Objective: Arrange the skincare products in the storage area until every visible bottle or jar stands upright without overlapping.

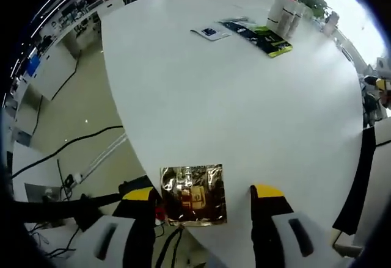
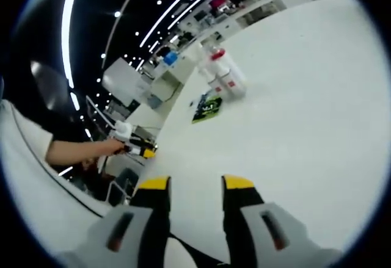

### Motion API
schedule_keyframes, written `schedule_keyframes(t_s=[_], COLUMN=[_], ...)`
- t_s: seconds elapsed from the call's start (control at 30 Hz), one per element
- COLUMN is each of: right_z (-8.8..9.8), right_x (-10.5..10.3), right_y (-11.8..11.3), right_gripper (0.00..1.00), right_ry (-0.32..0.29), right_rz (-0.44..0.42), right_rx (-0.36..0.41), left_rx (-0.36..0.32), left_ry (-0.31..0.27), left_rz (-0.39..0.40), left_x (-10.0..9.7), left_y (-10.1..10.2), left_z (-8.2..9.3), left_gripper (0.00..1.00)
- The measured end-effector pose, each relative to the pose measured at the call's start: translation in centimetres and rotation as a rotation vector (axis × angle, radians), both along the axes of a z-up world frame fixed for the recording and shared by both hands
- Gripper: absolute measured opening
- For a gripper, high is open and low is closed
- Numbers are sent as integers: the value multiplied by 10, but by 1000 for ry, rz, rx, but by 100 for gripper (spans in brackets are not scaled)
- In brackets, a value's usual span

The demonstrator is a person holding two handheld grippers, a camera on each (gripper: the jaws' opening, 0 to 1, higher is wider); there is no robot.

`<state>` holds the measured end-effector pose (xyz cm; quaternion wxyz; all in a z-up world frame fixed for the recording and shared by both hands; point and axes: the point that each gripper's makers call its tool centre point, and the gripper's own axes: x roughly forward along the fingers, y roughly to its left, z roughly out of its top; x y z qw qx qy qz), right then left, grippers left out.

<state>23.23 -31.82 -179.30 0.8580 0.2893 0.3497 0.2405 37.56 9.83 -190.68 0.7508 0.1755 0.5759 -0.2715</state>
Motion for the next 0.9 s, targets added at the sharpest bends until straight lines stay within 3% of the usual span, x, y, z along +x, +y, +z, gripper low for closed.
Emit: schedule_keyframes(t_s=[0.13, 0.3, 0.37, 0.5, 0.63, 0.9], right_z=[0, -1, -2, -2, -3, -4], right_x=[2, 2, 3, 2, 0, -3], right_y=[-1, -1, -2, 0, 1, -2], right_gripper=[31, 31, 31, 31, 31, 31], right_ry=[0, 2, 4, 6, 8, 11], right_rz=[-9, -3, -5, 2, 1, -5], right_rx=[3, 3, 10, 10, 17, 14], left_rx=[4, -2, -16, -17, -27, -32], left_ry=[-26, -54, -62, -58, -62, -60], left_rz=[8, -19, -6, -40, -81, -68], left_x=[-2, -6, -5, -10, -11, -12], left_y=[0, -7, -8, -12, -15, -17], left_z=[2, 3, 2, 2, 3, 2], left_gripper=[63, 51, 53, 52, 40, 34])
